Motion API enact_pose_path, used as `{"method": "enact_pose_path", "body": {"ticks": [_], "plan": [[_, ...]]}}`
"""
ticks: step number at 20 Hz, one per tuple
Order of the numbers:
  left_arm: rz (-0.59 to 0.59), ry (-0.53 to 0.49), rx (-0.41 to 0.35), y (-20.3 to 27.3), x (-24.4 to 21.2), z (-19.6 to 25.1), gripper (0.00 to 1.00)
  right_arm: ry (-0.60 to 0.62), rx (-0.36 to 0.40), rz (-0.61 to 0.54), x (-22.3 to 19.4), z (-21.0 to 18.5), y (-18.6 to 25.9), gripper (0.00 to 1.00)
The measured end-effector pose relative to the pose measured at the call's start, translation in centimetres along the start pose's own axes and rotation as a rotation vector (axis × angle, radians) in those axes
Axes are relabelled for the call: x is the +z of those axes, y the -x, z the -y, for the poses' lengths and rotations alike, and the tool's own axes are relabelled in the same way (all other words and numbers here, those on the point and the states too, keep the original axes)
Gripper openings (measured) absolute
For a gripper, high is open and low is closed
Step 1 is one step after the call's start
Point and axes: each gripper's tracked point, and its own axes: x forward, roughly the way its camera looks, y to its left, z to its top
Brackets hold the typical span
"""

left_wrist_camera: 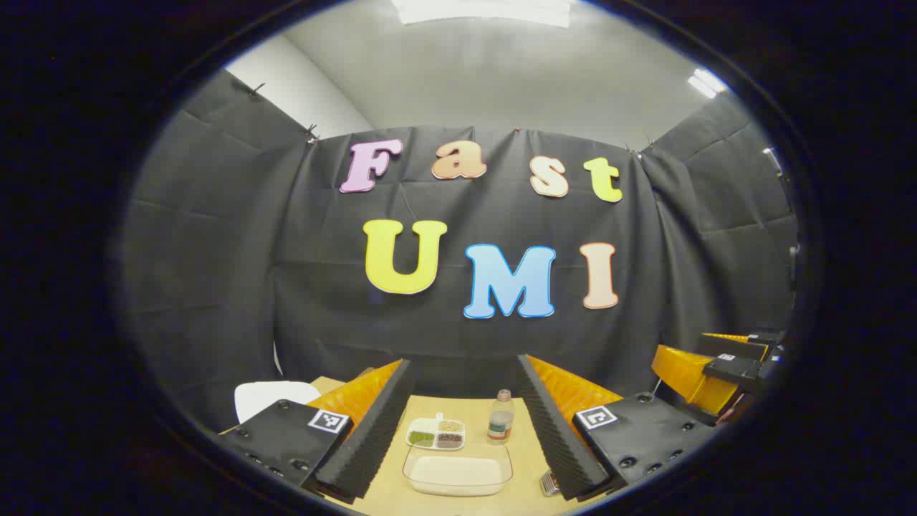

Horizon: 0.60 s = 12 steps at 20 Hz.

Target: Close the left gripper, press the button to open the rice cooker; take a wooden spoon from the chopstick holder with the right hand, scoop a spoonful of rice and pour it into the rice cooker, then put the wooden spoon back into the chopstick holder.

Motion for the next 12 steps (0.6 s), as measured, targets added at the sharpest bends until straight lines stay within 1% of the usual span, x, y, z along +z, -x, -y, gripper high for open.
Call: {"method": "enact_pose_path", "body": {"ticks": [8, 12], "plan": [[0.004, -0.008, 0.031, -1.3, 0.0, -1.1, 0.99, 0.007, 0.022, 0.0, 0.1, -0.7, -1.3, 0.99], [-0.01, -0.016, 0.016, -1.7, -0.6, -1.2, 1.0, 0.0, 0.027, 0.005, 0.1, -1.3, -1.7, 0.99]]}}
